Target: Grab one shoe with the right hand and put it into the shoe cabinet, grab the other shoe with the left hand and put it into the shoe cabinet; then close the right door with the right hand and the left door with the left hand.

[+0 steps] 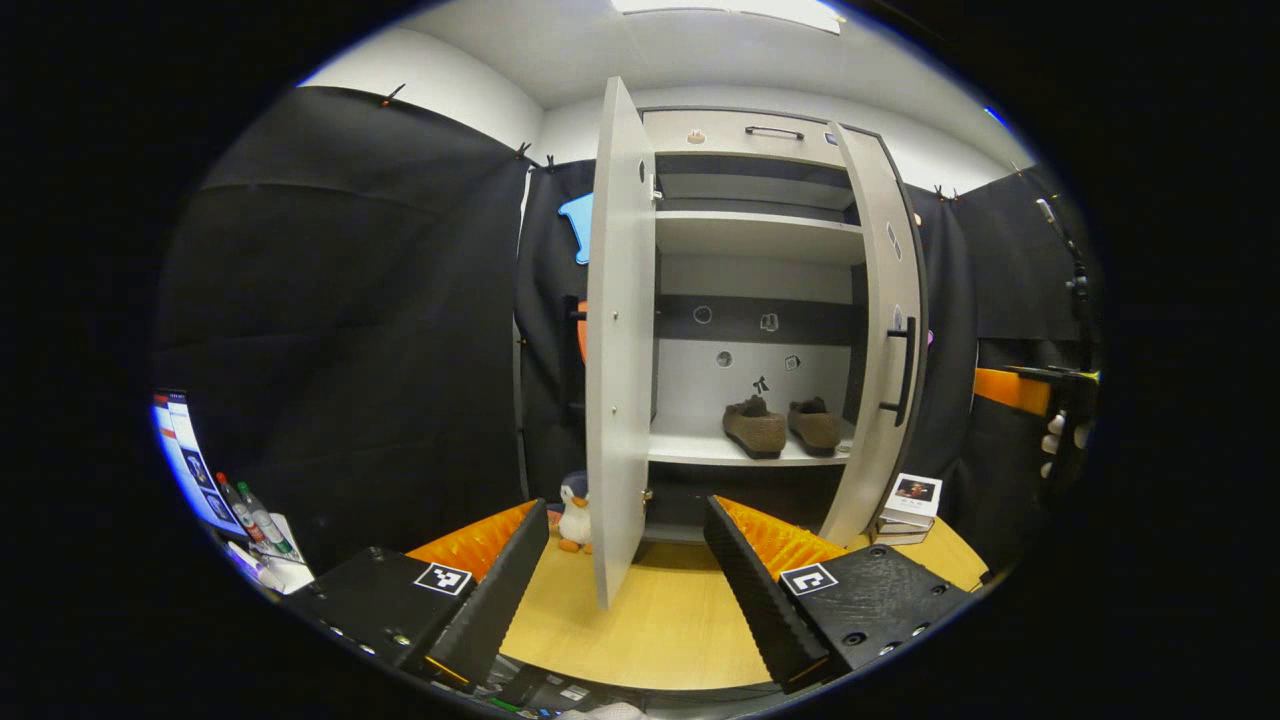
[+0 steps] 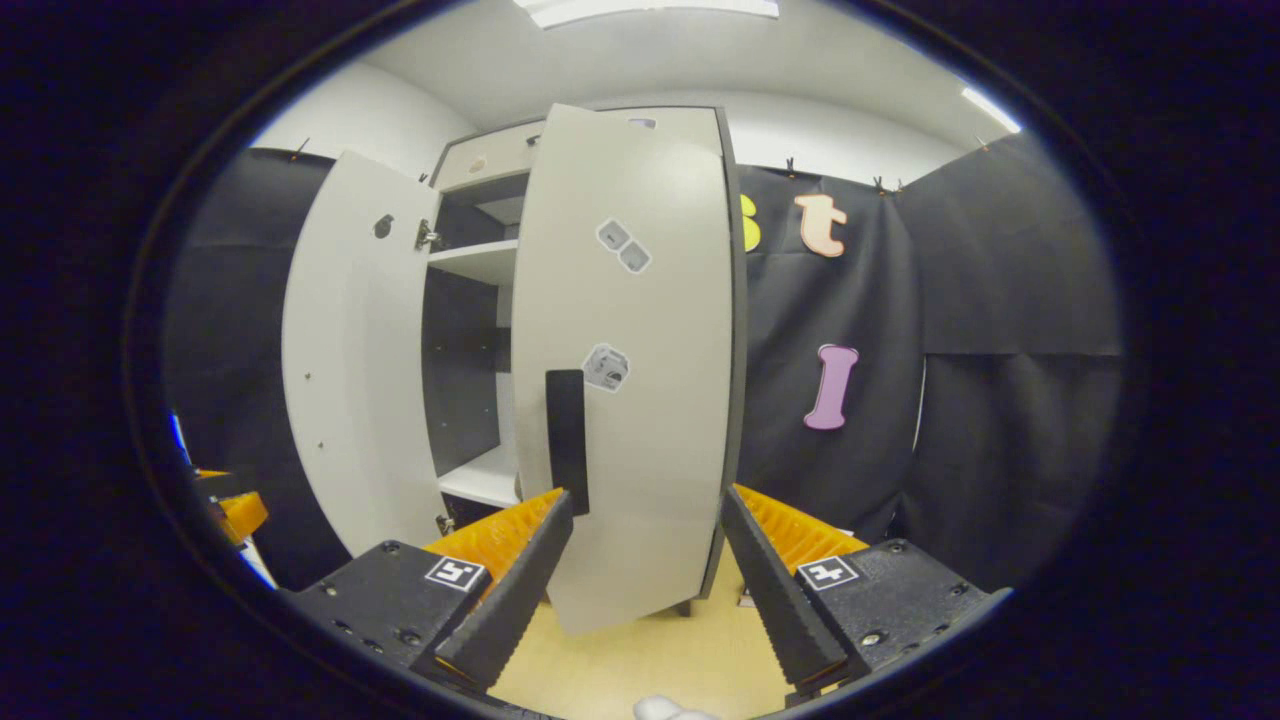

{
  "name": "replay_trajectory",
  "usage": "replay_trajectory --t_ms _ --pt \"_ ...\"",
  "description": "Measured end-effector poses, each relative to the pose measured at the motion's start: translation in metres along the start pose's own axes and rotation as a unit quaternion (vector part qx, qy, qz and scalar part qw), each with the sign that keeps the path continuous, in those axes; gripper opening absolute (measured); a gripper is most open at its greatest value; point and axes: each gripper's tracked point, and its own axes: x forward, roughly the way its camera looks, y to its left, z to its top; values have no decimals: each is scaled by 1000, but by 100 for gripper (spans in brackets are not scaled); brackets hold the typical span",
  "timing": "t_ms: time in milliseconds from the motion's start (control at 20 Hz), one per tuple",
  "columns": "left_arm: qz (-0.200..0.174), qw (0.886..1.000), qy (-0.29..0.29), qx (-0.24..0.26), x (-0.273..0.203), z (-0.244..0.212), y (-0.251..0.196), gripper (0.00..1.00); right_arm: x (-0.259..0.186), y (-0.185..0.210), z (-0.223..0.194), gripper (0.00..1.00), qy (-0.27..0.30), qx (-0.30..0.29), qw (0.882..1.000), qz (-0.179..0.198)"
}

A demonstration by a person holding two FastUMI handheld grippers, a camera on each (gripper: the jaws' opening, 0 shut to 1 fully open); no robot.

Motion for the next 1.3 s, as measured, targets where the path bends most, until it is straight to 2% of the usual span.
replay_trajectory --t_ms 400,650,950,1300 --pt "24 999 -27 34 69 22 84 95 -79 -8 -45 99 34 6 998 -61" --pt "42 997 -45 44 124 44 120 96 -109 -11 -62 99 55 11 994 -93" --pt "28 997 -54 43 169 56 126 97 -118 -13 -65 99 63 12 992 -112" --pt "9 996 -62 57 168 59 111 90 -114 -7 -69 99 70 15 993 -93"
